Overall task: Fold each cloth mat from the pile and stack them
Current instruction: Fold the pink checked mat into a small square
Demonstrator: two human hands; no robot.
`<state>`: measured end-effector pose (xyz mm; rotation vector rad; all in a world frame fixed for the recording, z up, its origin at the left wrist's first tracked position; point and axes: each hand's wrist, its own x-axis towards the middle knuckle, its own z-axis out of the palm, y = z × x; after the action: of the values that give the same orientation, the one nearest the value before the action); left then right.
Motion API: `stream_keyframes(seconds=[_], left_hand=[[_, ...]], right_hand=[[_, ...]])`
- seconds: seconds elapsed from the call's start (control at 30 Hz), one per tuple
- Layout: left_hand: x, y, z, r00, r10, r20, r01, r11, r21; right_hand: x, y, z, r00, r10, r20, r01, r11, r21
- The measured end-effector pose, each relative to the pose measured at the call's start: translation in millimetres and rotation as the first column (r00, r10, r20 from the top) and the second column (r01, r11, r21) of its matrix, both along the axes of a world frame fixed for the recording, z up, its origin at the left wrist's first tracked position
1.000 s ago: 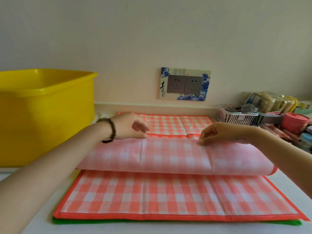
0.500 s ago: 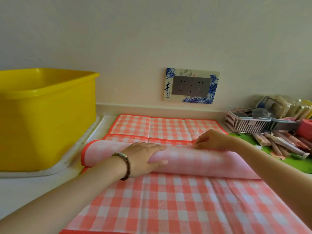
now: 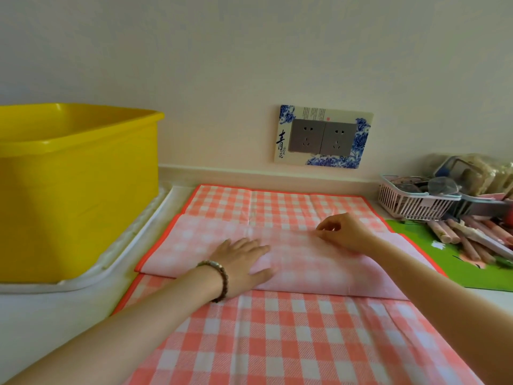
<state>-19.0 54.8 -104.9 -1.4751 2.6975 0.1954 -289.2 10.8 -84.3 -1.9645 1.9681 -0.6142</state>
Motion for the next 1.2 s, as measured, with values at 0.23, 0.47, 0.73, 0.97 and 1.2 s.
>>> stream_keyframes(seconds=[0.23,0.47,0.73,0.97,1.2], left_hand=[[1,-3,-10,1.0,0.001,-0.025,-0.002,1.0,-0.013],[-1,-4,-11,0.999,0.014,-0.034,-0.015,0.999,-0.031],[2,-7,-13,0.999,-0.015,-0.048,0.015,1.0,-0.009],[2,-9,-15,0.999,-0.026,-0.044,0.026,1.0,-0.018],[3,-7,-16,0.998,-0.026,-0.06,0.025,1.0,-0.013]], right_hand=[[64,37,-6,0.996,0.028,-0.08,-0.037,0.994,-0.107],[107,64,-32,0.972,0.06,-0.226,-0.063,0.998,-0.008],[49,73,-35,0.954,-0.003,-0.3,0.008,1.0,0.017],[-39,88,-34,0.916,-0.148,-0.374,0.197,0.976,0.097],[-59,95,-32,0.878,-0.162,-0.45,0.234,0.966,0.109]])
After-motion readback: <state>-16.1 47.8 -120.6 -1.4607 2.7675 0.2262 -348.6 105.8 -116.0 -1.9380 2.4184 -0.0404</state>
